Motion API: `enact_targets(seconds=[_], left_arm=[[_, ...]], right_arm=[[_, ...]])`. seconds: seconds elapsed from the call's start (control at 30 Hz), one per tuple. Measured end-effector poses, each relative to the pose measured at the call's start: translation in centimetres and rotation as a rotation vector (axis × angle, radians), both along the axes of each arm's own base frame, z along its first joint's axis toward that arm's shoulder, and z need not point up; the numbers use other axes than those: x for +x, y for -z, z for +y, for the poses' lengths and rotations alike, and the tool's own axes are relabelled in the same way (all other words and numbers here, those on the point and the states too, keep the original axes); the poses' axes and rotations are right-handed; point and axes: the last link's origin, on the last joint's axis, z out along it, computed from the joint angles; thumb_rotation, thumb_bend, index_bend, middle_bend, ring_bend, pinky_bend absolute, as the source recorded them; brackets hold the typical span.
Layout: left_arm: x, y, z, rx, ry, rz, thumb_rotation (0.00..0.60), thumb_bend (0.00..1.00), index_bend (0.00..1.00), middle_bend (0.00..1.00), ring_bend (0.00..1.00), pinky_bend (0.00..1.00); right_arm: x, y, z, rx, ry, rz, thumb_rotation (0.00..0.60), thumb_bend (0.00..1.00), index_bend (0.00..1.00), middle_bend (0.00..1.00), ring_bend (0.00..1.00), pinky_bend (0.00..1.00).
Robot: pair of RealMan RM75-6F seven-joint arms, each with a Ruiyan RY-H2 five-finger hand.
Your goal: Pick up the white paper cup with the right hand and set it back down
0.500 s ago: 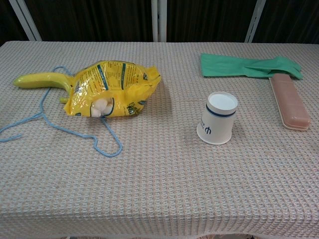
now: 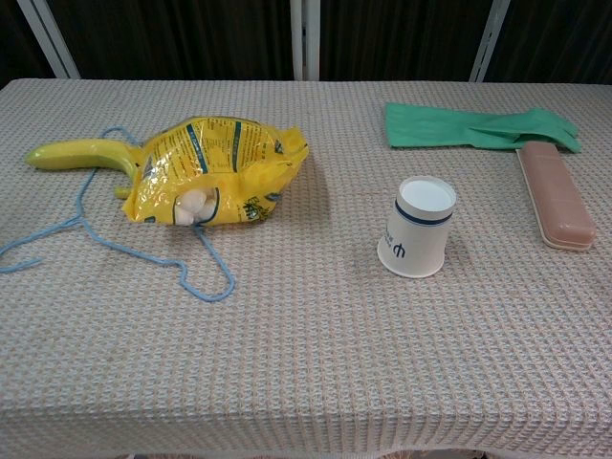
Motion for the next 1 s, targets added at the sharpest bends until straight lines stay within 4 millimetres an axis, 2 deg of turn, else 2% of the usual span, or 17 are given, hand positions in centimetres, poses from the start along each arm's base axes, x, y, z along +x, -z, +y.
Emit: enact_targets(seconds=[0.23, 0.33, 0.43, 0.67, 1.0], left_arm=[[-0.1, -0.3, -0.1, 0.002, 0.002, -0.013, 0.600, 0.09, 0.03, 0.00, 0.00, 0.01], [0.3, -0.4, -0.2, 0.009, 0.022, -0.018, 0.600, 0.09, 0.03, 0.00, 0.00, 0.01], [0.3, -0.3, -0.2, 0.000, 0.019, -0.018, 0.600, 0.09, 0.03, 0.00, 0.00, 0.01], [0.2, -0.2, -0.1, -0.006, 0.011, -0.011, 0.600, 0.09, 0.03, 0.00, 0.00, 0.01], [-0.2, -0.5, 0.0, -0.008, -0.002, -0.018, 0.600, 0.09, 0.03, 0.00, 0.00, 0.01]], right_arm=[[1.6, 0.6, -0.9, 0.029, -0.042, 0.072, 0.600, 0.00, 0.00, 0.00, 0.00, 0.00], [3.2, 1.1, -1.8, 0.052, -0.082, 0.126, 0.600, 0.00, 0.00, 0.00, 0.00, 0.00], [5.6, 2.0, -2.8, 0.093, -0.140, 0.169, 0.600, 0.00, 0.00, 0.00, 0.00, 0.00], [11.8, 5.6, -5.0, 0.224, -0.298, 0.315, 0.600, 0.00, 0.00, 0.00, 0.00, 0.00], [18.3, 12.4, -6.5, 0.327, -0.455, 0.515, 0.600, 0.00, 0.00, 0.00, 0.00, 0.00]])
